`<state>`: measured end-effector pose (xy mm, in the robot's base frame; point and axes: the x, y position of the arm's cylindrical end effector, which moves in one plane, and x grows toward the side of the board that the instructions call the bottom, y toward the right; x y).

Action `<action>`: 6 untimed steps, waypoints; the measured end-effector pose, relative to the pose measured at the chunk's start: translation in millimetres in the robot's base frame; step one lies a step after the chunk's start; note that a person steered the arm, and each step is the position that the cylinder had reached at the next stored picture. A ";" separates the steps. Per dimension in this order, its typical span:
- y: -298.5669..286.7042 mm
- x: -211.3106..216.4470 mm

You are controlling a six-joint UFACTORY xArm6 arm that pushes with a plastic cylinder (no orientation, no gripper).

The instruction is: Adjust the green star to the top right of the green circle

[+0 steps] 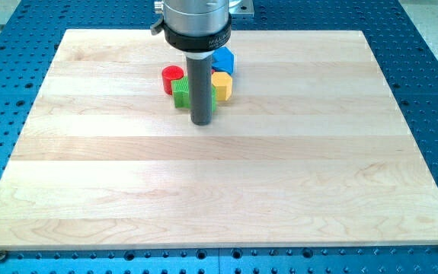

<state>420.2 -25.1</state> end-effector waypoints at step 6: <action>-36.4 -20.9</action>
